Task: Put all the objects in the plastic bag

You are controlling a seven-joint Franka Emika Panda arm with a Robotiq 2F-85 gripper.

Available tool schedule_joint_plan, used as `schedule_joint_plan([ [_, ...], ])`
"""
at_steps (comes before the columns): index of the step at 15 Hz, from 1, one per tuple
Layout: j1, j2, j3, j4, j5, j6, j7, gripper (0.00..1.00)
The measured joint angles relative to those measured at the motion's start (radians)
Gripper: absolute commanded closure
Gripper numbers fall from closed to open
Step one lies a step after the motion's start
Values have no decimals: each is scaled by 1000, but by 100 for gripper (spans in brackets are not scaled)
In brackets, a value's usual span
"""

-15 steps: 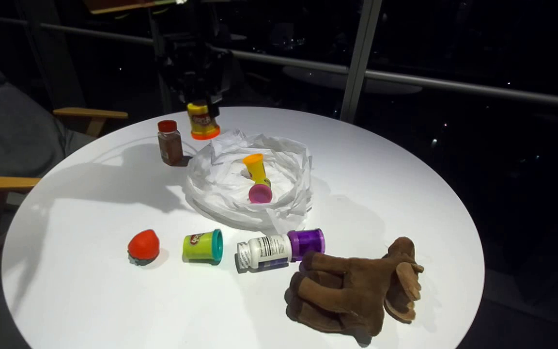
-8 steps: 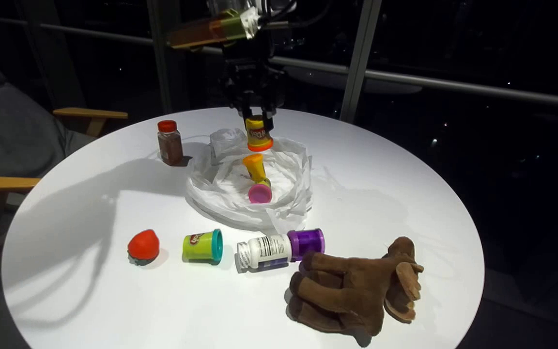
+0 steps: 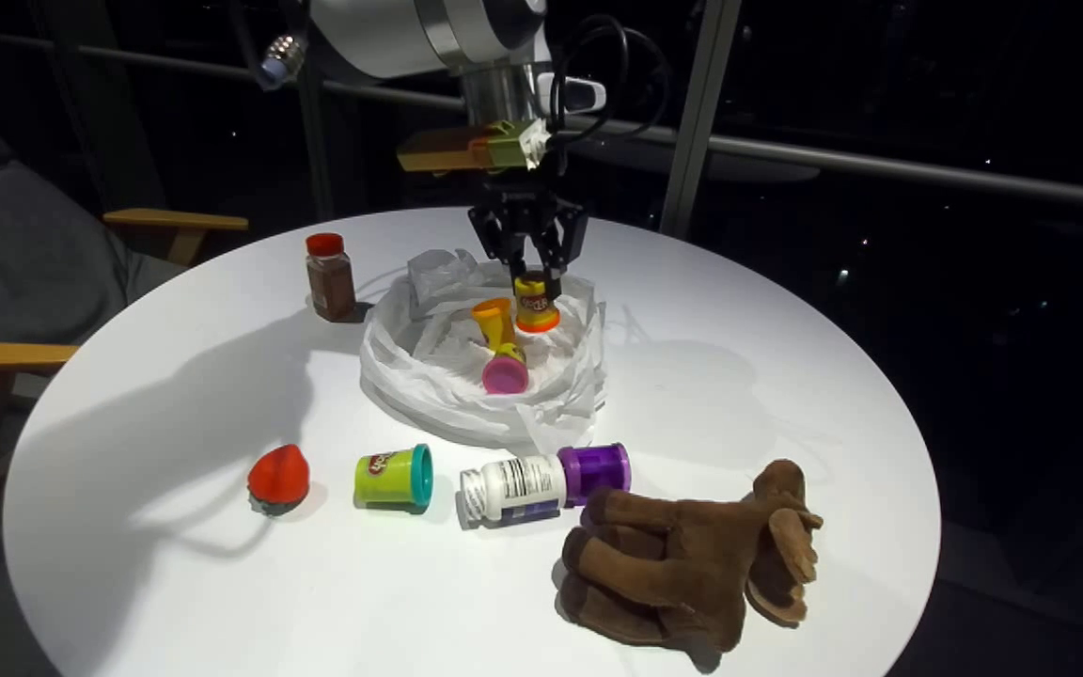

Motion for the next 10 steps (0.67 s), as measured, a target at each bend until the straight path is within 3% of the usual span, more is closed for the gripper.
schedule_joint_plan([
  [5, -3, 122, -16, 145, 55, -25, 2, 80],
  [6, -7, 148, -16, 174, 69, -34, 2, 39],
  [8, -13, 197, -16, 228, 82, -58, 2, 31],
  [10, -18, 231, -16, 276, 96, -82, 2, 13],
])
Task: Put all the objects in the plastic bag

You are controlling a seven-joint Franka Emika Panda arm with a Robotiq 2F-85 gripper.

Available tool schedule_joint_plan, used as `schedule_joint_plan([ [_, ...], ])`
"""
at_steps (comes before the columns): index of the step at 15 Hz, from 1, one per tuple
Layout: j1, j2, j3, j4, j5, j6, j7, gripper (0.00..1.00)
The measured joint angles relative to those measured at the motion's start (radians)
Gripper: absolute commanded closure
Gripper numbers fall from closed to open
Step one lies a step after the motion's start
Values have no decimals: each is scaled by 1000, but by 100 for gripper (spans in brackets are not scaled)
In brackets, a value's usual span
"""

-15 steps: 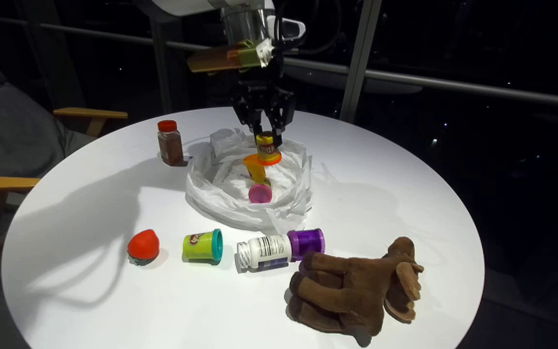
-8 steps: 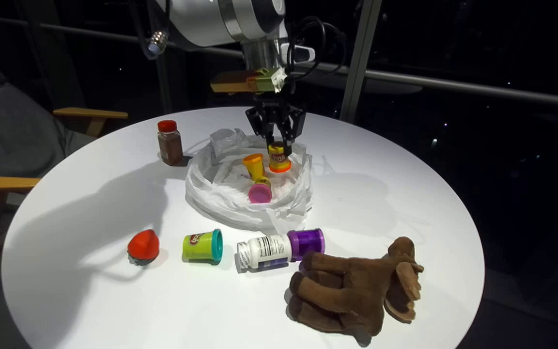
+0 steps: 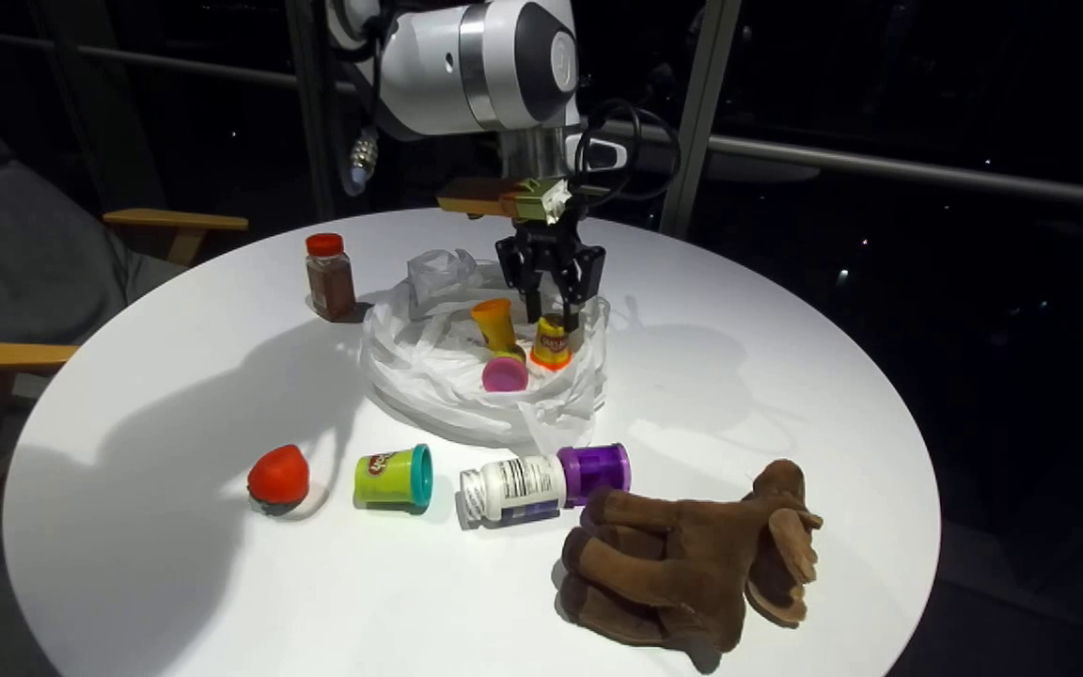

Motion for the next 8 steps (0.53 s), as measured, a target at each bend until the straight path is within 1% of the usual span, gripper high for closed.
schedule_joint_plan([
  [2, -5, 8, 0, 33, 14, -23, 0, 0],
  [4, -6, -5, 4, 62, 35, -74, -6, 0],
  [8, 4, -62, 31, 144, 70, -260, -7, 0],
])
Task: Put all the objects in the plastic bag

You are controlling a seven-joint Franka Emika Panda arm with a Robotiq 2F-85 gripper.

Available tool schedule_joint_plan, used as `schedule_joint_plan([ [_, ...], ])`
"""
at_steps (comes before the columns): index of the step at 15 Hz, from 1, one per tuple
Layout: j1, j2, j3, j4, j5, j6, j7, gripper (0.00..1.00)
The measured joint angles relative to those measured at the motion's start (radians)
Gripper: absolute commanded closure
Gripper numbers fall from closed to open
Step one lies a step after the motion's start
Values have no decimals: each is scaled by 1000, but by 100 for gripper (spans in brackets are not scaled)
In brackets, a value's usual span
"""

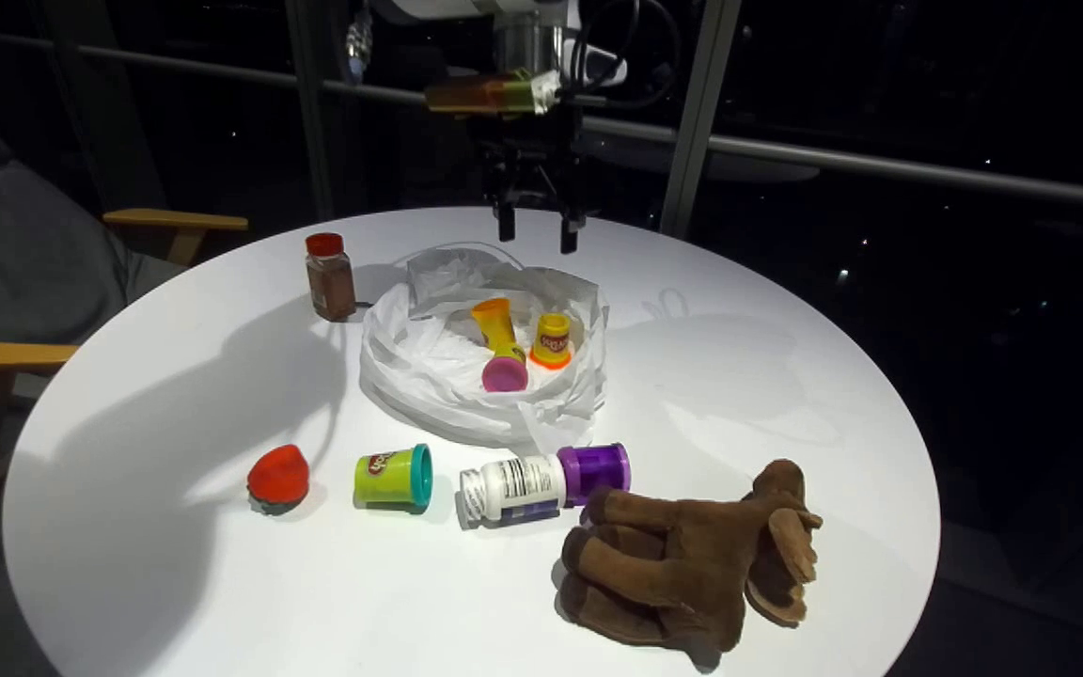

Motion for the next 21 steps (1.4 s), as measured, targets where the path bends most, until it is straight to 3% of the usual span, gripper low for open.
schedule_joint_plan([
  [4, 15, -16, 59, 119, 81, -156, 1, 0],
  [9, 58, 35, 124, 218, 164, -237, 1, 0],
  [21, 199, 137, 144, 265, 151, -231, 0, 0],
])
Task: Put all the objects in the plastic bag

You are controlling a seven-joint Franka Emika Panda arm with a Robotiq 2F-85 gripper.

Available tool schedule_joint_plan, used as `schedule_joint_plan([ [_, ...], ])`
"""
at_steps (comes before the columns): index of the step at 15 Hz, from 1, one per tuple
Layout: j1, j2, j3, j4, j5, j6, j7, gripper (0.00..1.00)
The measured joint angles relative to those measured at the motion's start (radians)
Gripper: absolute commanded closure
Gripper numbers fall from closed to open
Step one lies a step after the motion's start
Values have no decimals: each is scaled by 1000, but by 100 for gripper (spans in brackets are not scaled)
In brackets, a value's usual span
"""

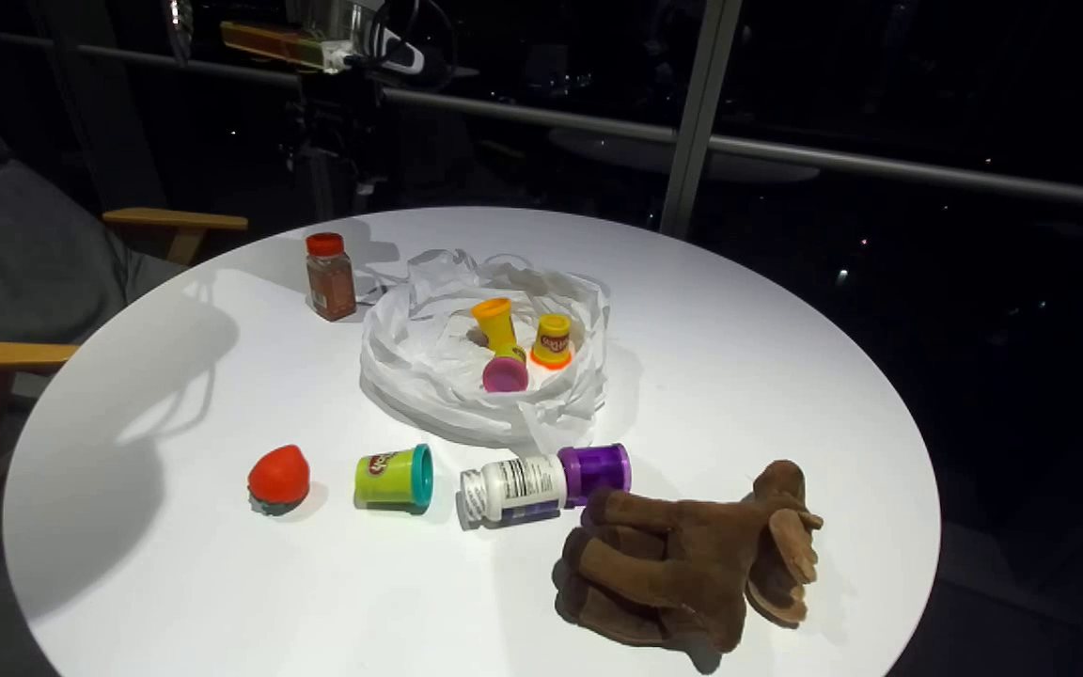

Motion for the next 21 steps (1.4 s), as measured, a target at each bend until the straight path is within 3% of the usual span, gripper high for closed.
schedule_joint_plan([
  [15, 17, 50, -11, -6, -34, 4, 3, 0],
  [17, 17, 59, -11, -6, -34, 6, 3, 26],
  [21, 17, 71, -11, -6, -34, 12, 3, 62],
])
